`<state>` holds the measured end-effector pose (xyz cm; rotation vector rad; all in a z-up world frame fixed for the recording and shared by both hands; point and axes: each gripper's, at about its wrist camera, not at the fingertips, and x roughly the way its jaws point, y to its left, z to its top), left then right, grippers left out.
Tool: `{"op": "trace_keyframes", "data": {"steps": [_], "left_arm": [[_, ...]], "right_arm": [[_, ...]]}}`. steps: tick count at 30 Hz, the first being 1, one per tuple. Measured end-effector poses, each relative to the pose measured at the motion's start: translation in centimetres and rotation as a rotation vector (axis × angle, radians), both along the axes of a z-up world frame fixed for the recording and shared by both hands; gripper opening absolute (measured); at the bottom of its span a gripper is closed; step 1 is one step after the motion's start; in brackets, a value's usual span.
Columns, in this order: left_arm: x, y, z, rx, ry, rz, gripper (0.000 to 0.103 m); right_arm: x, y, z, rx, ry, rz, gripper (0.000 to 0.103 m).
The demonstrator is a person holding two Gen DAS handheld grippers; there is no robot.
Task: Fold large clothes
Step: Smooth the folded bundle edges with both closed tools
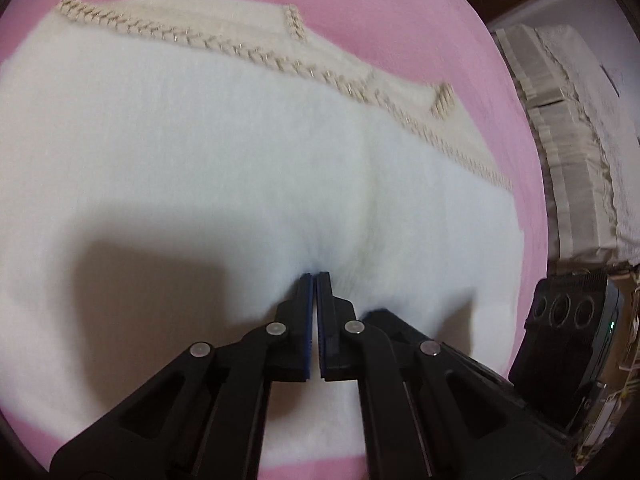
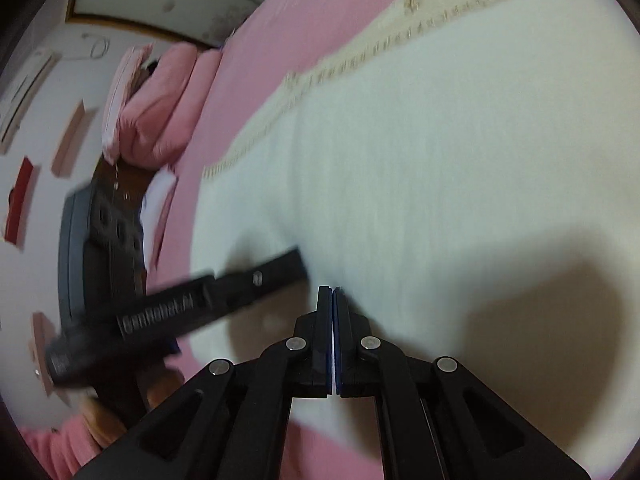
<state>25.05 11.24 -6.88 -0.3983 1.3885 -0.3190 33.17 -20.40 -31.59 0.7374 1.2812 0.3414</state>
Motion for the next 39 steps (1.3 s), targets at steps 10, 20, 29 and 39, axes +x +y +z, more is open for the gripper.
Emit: {"op": "trace_keyframes", "data": {"steps": [10, 20, 29, 39], "left_arm": [[7.5, -1.3, -2.3, -0.031, -0.008, 0.096, 0.001], [9.9, 13.6, -0.6, 0.233, -0.096, 0.367, 0.001], [6.5, 5.2, 1.1, 0.071, -0.117, 0.312, 0.001], [2.3, 0.1, -2.2, 0.120, -0.081, 0.127, 0.001]], "right_arm": [[11.8, -5.1, 0.4, -0.058, -0.015, 0.047, 0.000], [4.9, -29.9, 3.2, -0.513, -0.010, -0.392, 0.000], [7.8, -21.5, 7.1, -0.438, -0.161, -0.292, 0.000], [4.3, -13.7, 1.2, -0.153, -0.024, -0.005, 0.000]]}}
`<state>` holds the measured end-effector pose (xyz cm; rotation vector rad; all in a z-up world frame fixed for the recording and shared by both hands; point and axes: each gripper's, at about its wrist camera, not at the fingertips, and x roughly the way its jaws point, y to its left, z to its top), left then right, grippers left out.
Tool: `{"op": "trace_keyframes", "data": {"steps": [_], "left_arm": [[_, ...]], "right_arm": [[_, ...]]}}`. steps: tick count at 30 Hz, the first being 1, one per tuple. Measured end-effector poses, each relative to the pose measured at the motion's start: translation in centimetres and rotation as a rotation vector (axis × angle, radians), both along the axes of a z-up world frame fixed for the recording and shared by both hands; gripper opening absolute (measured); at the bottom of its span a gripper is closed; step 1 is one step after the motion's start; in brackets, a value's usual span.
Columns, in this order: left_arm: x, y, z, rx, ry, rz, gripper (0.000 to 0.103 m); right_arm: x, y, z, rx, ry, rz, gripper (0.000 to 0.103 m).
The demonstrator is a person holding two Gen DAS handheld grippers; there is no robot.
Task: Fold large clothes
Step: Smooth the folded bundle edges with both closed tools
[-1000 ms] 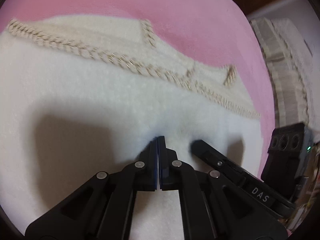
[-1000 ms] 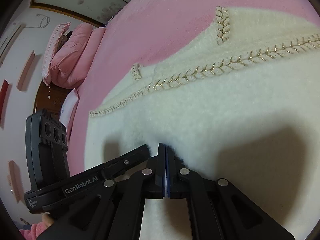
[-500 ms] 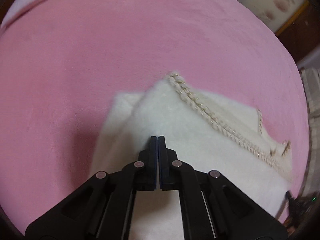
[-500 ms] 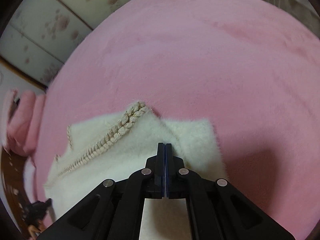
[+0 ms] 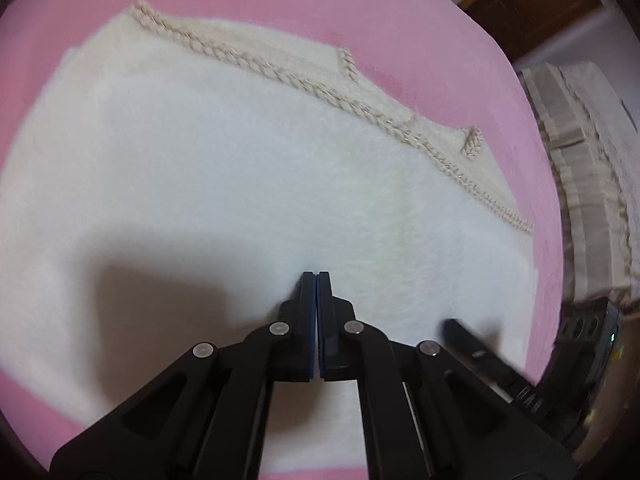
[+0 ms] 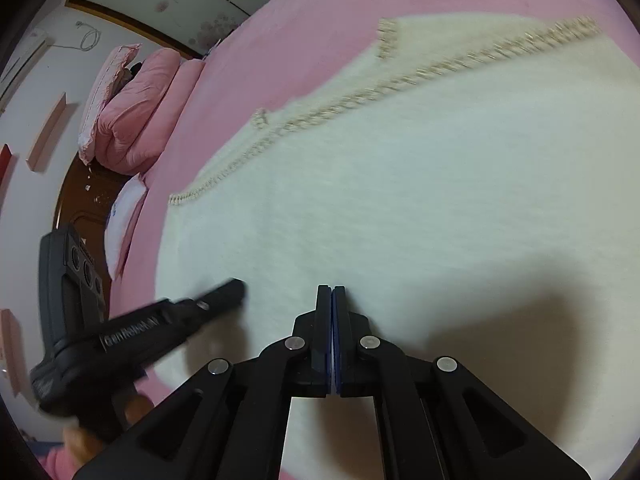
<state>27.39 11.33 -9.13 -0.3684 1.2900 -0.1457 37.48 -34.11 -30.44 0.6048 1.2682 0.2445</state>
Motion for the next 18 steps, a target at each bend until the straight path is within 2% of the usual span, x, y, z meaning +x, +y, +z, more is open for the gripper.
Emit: {"op": "trace_keyframes", "data": {"steps": [1, 2, 3, 4, 5, 7, 8, 11, 14, 18], "left_arm": [[0.9, -0.5, 0.2, 0.092, -0.002, 0.011, 0.001], [1.3, 1.0, 0.2, 0.275, 0.007, 0.058, 0.001], [1.6, 2.9, -0.1, 0.345, 0.020, 0.102, 0.001], [1.6, 6.1, -1.0, 0.336, 0.051, 0.174, 0.001], [1.4, 8.6, -1.8, 0.293, 0.073, 0.232, 0.001], [1.1, 11.5, -2.3, 0.184, 0.075, 0.274, 0.001], [1.2, 11.8, -2.3, 0.172, 0.072, 0.271, 0.001], [1.7, 10.0, -2.6, 0.272, 0.063, 0.224, 0.001], [2.2, 7.8, -3.1, 0.360, 0.051, 0.243, 0.001], [1.6, 5.6, -3.1, 0.398, 0.039, 0.248, 0.001]], "right_arm": [[-0.2, -1.5, -0.2, -0.006, 0.006, 0.007, 0.000], [-0.6, -3.4, 0.0, -0.034, 0.004, 0.010, 0.000], [-1.4, -5.8, 0.5, -0.097, -0.001, -0.012, 0.000], [-2.2, -8.6, 0.8, -0.200, 0.017, -0.062, 0.000], [-3.2, -11.2, 1.0, -0.249, 0.031, -0.114, 0.000], [-5.3, -17.3, 0.8, -0.233, 0.072, -0.266, 0.000], [-6.0, -19.1, 0.8, -0.209, 0.076, -0.310, 0.000], [-6.4, -20.4, 0.5, -0.189, 0.073, -0.391, 0.000], [-6.0, -19.3, 0.0, -0.191, 0.088, -0.473, 0.000], [-6.3, -18.1, 0.1, -0.190, 0.066, -0.541, 0.000]]}}
